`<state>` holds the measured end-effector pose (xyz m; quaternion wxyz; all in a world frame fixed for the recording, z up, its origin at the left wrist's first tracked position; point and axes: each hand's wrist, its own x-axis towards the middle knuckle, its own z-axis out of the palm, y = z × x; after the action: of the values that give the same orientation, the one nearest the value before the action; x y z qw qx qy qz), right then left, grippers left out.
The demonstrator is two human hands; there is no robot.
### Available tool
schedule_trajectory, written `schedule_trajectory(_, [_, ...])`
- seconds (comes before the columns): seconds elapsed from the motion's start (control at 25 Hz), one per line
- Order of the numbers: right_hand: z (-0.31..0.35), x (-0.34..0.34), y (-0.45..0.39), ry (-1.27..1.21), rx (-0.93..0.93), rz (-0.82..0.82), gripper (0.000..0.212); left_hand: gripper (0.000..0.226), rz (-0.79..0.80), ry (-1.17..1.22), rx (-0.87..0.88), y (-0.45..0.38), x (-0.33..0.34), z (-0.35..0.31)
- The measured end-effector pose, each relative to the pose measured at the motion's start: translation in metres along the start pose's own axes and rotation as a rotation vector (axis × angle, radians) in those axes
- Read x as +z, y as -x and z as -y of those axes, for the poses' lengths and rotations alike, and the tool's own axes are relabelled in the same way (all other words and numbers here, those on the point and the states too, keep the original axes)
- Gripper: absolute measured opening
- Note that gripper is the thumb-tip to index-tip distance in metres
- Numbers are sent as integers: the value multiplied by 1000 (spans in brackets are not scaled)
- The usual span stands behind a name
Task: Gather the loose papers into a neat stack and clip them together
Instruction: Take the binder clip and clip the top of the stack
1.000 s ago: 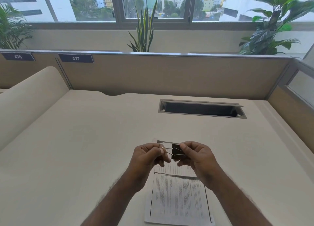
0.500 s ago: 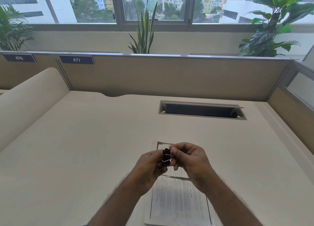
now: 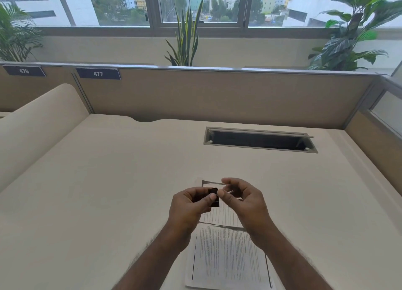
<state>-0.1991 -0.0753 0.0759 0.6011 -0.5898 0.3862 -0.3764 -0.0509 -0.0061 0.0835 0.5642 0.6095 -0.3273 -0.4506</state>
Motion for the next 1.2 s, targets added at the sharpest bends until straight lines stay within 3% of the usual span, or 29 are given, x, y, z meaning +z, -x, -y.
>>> schedule_trajectory(0.08, [-5,-4,0,9,121,71,44,17,19,58,-40,-4,-4,3])
schedule_trajectory(0.24, [-9,-6,-3,-175,164,145,31,20,46,111,-82,-14,-8,11])
schedule_trajectory(0.48, [-25,-3,-16,-163,171,63,24,20,59,126,-144,-28,-8,25])
schedule_trajectory(0.56, [-33,-7,-24,-150,168,4,21,22,-15,85,-153,-37,-10,30])
schedule_trajectory(0.72, [-56,-23,-50,-157,188,-196,18,43,-293,-265,-189,-63,-20,48])
schedule_trajectory(0.88, [-85,-32,-67,-135,247,-252,18,66,-268,-608,-259,-86,-19,65])
schedule_trajectory(0.96, [-97,-32,-69,-131,273,-249,21,63,-226,-731,-296,-94,-10,67])
schedule_trajectory(1.08, [-107,-32,-71,-146,278,-236,21,34,-200,-830,-338,-104,-1,67])
schedule_trajectory(1.2, [-110,-34,-72,-141,257,-204,19,31,-179,-811,-388,-110,3,69])
